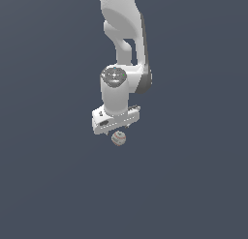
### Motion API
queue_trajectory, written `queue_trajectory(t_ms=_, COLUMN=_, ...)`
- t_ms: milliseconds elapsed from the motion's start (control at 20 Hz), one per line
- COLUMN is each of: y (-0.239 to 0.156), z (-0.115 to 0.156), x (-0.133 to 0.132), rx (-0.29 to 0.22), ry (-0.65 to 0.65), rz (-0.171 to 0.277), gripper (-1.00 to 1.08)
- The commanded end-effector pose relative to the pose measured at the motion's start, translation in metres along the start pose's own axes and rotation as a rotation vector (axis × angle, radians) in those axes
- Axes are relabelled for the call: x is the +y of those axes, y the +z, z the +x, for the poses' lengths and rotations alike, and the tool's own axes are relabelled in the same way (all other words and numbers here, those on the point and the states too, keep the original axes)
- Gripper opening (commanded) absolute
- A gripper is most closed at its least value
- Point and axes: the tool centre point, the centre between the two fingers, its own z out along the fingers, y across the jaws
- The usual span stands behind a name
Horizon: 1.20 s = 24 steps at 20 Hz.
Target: Pick up the object and move it to a goal position.
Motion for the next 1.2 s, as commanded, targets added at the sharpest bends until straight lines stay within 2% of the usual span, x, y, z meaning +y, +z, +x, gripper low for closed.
queue_trajectory(t_ms=0, y=0.005, z=0.002, x=-0.001, rx=0.006, ry=-0.049, rz=0.003, gripper=1.00)
queue_trajectory(t_ms=400, y=0.015, z=0.006, x=-0.004, rx=0.017, ry=-0.136, rz=0.010, gripper=1.00)
queue_trajectory(t_ms=800, y=0.020, z=0.006, x=-0.004, rx=0.018, ry=-0.143, rz=0.010, gripper=1.00)
queue_trajectory(t_ms=1150, y=0.051, z=0.006, x=-0.005, rx=0.018, ry=-0.146, rz=0.010, gripper=1.00)
